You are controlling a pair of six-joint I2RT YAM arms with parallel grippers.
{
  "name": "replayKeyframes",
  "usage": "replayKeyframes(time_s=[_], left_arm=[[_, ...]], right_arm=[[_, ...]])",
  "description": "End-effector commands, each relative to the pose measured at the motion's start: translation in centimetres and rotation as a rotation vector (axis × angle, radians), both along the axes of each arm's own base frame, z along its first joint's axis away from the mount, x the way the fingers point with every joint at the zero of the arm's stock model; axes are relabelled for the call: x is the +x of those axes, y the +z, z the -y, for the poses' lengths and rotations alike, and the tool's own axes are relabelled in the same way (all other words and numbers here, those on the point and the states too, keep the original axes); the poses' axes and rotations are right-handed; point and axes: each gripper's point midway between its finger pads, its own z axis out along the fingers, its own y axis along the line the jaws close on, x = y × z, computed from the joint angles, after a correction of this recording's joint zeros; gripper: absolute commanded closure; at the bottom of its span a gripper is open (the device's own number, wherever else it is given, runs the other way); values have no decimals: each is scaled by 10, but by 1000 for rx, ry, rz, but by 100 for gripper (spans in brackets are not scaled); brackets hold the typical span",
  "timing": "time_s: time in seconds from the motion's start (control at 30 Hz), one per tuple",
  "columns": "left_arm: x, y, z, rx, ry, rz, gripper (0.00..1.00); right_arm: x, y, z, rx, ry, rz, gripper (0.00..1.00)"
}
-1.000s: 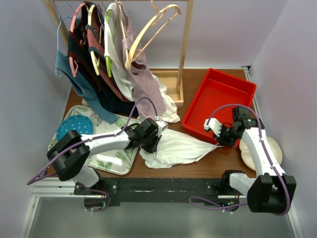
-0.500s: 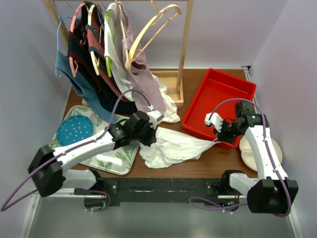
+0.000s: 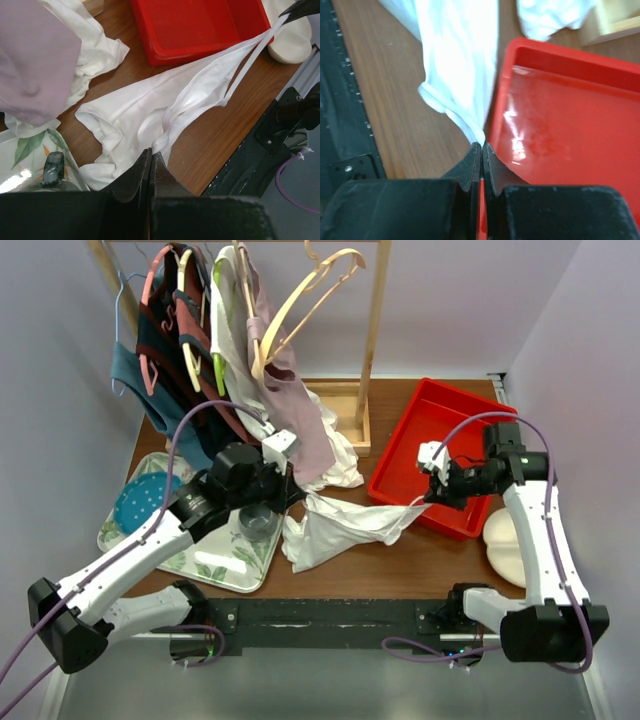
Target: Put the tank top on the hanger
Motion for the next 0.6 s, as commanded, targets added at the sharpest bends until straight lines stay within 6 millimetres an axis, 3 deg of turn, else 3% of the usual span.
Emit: replayKeyframes(time_s=[0.0, 0.07, 0.1, 0.17, 0.2, 0.4, 0.47, 0.5, 0.53, 0.57], left_arm=[[-13, -39, 5, -13, -49, -96, 100], [-17, -50, 9, -46, -58, -119, 100], [-22, -65, 7, -38, -50, -155, 100], [-26, -70, 10, -65, -65, -161, 100], [-29, -80, 8, -63, -67, -180, 100], [-24, -92, 9, -61, -45, -180, 100], [-19, -93, 7, -37, -31, -166, 86], [-13, -84, 6, -23, -29, -124, 76], [-12, -81, 0, 4, -18, -111, 59], [-5, -65, -6, 9, 13, -46, 51]], right_arm=[[-21, -45, -22, 42, 92, -187, 98], [-27, -62, -23, -1, 106, -223, 90], [-30, -69, -25, -14, 111, -235, 86], [-27, -69, -21, -37, 101, -222, 75], [-22, -62, -20, -42, 84, -198, 70], [8, -20, -30, 11, 45, -123, 35], [14, -9, -38, 61, 48, -127, 33], [18, 5, -47, 116, 58, -122, 33], [22, 7, -52, 138, 64, -144, 33], [23, 12, -56, 161, 71, -152, 33]])
